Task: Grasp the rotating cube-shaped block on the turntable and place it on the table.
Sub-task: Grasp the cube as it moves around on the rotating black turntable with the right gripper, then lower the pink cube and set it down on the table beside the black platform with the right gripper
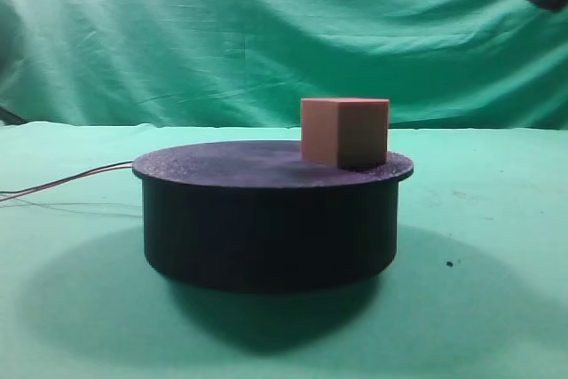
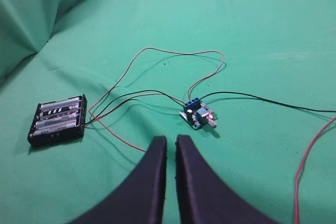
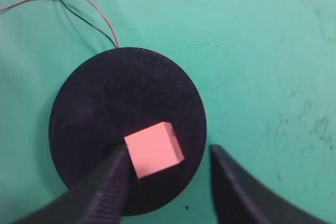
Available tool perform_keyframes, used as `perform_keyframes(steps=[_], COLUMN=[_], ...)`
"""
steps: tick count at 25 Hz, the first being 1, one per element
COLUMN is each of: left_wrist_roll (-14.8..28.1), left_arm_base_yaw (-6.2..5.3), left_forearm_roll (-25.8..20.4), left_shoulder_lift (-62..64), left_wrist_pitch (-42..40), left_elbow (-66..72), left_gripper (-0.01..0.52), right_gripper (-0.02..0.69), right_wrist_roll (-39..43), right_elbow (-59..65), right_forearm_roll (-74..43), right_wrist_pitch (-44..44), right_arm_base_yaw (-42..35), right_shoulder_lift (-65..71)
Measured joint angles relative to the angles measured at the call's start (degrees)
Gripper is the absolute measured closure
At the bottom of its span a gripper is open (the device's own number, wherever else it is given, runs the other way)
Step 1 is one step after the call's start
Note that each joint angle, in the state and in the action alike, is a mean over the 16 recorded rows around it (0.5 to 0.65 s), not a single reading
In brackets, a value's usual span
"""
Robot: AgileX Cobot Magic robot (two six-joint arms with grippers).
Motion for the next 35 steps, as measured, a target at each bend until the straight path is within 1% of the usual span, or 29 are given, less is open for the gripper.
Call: perform_keyframes(steps=[3, 5, 7, 9, 11, 16, 20, 23, 25, 28, 35], left_wrist_roll=[0.0, 0.0, 0.0, 0.0, 0.0, 0.0, 0.0, 0.0, 0.0, 0.0, 0.0], left_arm_base_yaw=[0.0, 0.0, 0.0, 0.0, 0.0, 0.0, 0.0, 0.0, 0.0, 0.0, 0.0], left_forearm_roll=[0.0, 0.0, 0.0, 0.0, 0.0, 0.0, 0.0, 0.0, 0.0, 0.0, 0.0], left_shoulder_lift=[0.0, 0.0, 0.0, 0.0, 0.0, 0.0, 0.0, 0.0, 0.0, 0.0, 0.0], left_wrist_pitch=[0.0, 0.0, 0.0, 0.0, 0.0, 0.0, 0.0, 0.0, 0.0, 0.0, 0.0], left_elbow=[0.0, 0.0, 0.0, 0.0, 0.0, 0.0, 0.0, 0.0, 0.0, 0.0, 0.0], left_gripper=[0.514, 0.514, 0.514, 0.514, 0.514, 0.514, 0.514, 0.514, 0.514, 0.514, 0.514], right_gripper=[0.239, 0.174, 0.132, 0.12, 0.146, 0.268, 0.361, 0.408, 0.427, 0.429, 0.429], right_wrist_roll=[0.2, 0.2, -0.1, -0.5, -1.0, -2.1, -2.4, -1.7, -0.9, 0.3, 2.5], right_elbow=[-3.7, -5.7, -7.2, -8.4, -9.5, -12.0, -14.0, -15.2, -15.1, -13.2, -2.7], right_forearm_roll=[0.7, 1.1, 1.5, 1.9, 2.1, 1.7, 0.4, -1.2, -2.3, -4.0, -6.6], right_wrist_pitch=[1.8, 2.6, 3.1, 3.3, 3.2, 2.7, 3.0, 4.3, 5.2, 5.9, 3.5], right_arm_base_yaw=[0.7, 0.8, 0.8, 0.8, 0.8, 0.8, 0.5, -0.5, -1.6, -3.3, -6.6], right_shoulder_lift=[4.4, 7.1, 9.7, 12.2, 14.5, 18.3, 18.3, 16.6, 14.8, 11.7, 6.8])
